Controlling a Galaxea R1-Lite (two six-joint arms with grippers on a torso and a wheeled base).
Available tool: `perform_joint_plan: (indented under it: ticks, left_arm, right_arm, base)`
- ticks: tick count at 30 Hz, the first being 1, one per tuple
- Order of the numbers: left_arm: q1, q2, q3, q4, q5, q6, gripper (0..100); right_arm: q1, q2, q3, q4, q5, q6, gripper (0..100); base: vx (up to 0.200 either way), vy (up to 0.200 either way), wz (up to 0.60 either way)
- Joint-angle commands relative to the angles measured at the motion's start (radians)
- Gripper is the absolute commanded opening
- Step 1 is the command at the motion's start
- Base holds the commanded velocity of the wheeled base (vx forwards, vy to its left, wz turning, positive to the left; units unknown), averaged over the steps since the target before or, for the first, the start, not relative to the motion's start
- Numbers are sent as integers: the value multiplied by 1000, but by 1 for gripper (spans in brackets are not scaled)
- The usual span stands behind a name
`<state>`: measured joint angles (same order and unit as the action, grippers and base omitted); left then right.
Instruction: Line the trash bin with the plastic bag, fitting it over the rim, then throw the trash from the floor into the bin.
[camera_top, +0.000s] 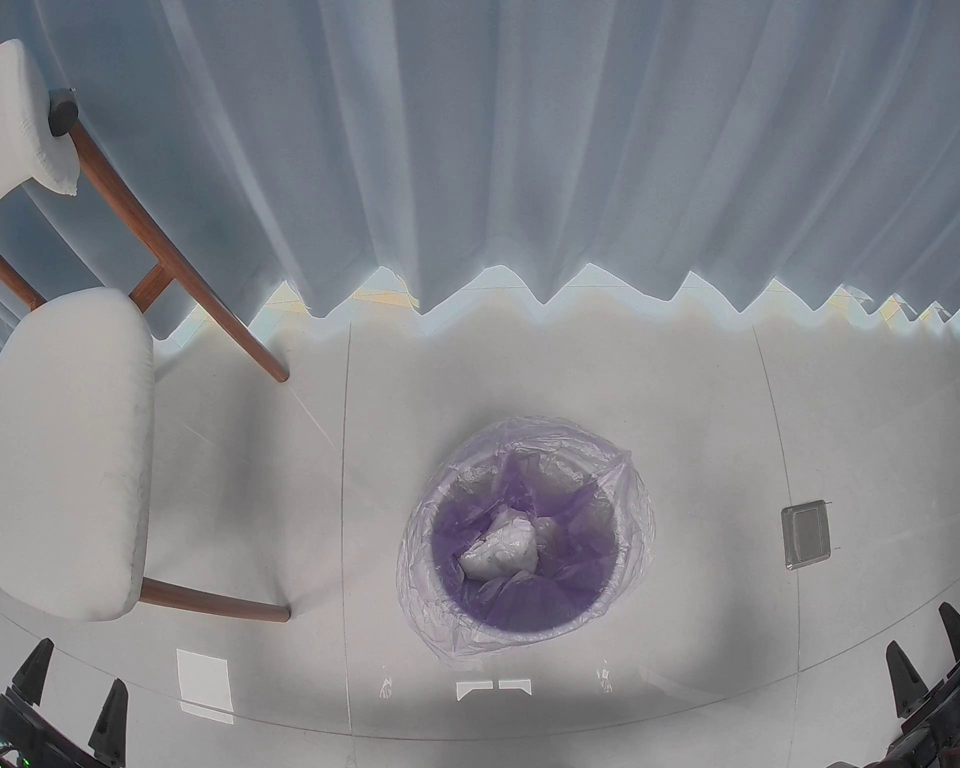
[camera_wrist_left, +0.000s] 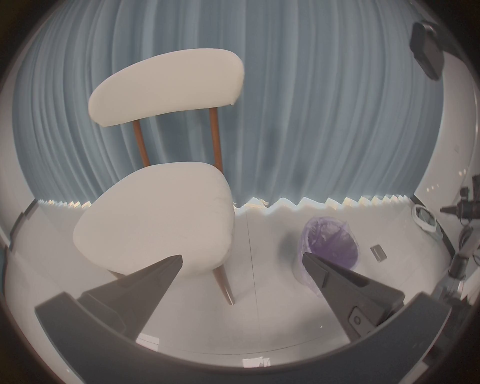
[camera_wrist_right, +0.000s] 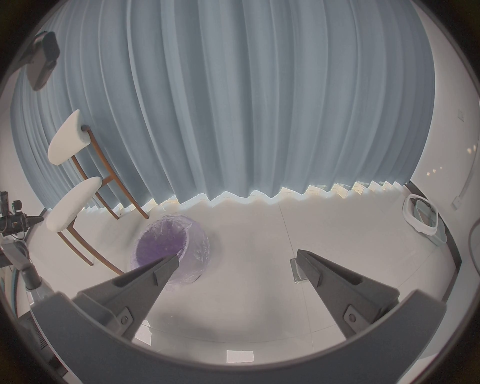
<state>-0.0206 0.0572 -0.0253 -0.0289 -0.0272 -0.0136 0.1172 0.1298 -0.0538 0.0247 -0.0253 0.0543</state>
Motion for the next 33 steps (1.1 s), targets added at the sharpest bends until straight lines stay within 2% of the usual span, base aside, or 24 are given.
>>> perform_joint_plan:
  ticks: [1,4,7,11,12,13,15,33]
  left_arm:
    - [18,-56,25,-17,-40,64,100]
    - [18,-56,25,-16,18,34,100]
    - [18,-56,25,-5,87,-26,100]
    - [19,-57,25,-3,87,-25,100]
    - [19,-56,25,0,73,-11,100]
    - [18,-56,25,14,43,11,100]
    - [18,-56,25,29,21,20,100]
    - [16,-57,24,30,29,20,100]
  right_arm:
    - [-8,-30,54,-37,2,-14,100]
    - [-13,-30,54,-37,4,-10,100]
    - [-60,-39,54,-35,5,-19,100]
    - [-106,-105,54,-25,22,-59,100]
    - [-113,-130,54,-26,73,-91,100]
    - [-113,-130,54,-28,87,-96,100]
    - [-113,-130,54,-28,87,-93,100]
    - [-113,-130,54,-28,82,-60,100]
  base:
    - [0,0,0]
    - [0,0,0]
    - [0,0,0]
    - [0,0,0]
    - [0,0,0]
    - [0,0,0]
    - [0,0,0]
    - [0,0,0]
